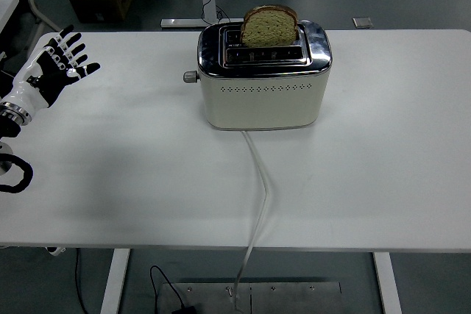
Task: Press down toaster
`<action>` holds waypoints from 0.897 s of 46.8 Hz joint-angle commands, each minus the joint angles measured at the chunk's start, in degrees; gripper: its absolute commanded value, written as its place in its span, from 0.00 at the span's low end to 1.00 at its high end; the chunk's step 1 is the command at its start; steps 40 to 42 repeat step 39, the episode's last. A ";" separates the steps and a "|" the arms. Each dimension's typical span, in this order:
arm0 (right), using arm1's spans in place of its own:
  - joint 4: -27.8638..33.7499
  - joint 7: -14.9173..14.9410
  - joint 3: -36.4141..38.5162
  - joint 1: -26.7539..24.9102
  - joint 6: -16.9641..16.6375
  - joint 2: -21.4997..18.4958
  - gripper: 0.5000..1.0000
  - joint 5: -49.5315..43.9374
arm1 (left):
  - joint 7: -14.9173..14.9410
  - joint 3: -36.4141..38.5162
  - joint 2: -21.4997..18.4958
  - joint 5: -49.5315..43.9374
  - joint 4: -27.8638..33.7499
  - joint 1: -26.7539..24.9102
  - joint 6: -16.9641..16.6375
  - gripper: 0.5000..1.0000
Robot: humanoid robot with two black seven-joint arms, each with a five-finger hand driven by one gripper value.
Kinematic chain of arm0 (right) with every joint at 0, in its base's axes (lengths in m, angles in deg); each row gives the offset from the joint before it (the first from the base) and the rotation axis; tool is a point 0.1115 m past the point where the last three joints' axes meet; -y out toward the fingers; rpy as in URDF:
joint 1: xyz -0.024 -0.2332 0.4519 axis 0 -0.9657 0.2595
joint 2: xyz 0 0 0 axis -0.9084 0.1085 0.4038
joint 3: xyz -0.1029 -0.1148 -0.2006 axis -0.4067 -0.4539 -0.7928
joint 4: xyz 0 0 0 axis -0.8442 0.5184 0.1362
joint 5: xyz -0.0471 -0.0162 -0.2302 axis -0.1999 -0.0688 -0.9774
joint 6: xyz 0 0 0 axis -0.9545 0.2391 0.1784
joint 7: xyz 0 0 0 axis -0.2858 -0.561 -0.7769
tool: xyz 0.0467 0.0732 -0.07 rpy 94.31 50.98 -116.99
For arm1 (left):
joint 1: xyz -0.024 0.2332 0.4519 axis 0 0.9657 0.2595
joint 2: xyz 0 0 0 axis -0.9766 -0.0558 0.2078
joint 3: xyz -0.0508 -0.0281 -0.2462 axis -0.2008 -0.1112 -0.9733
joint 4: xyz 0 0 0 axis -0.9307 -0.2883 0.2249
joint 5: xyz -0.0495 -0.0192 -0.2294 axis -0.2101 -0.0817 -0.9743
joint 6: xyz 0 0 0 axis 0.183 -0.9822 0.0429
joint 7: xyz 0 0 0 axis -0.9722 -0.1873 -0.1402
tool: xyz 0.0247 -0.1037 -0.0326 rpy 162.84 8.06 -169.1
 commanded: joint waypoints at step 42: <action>-0.09 0.08 0.00 0.32 -0.02 0.00 1.00 -0.17 | 0.12 -7.02 15.82 -13.90 -11.46 -0.62 0.18 1.00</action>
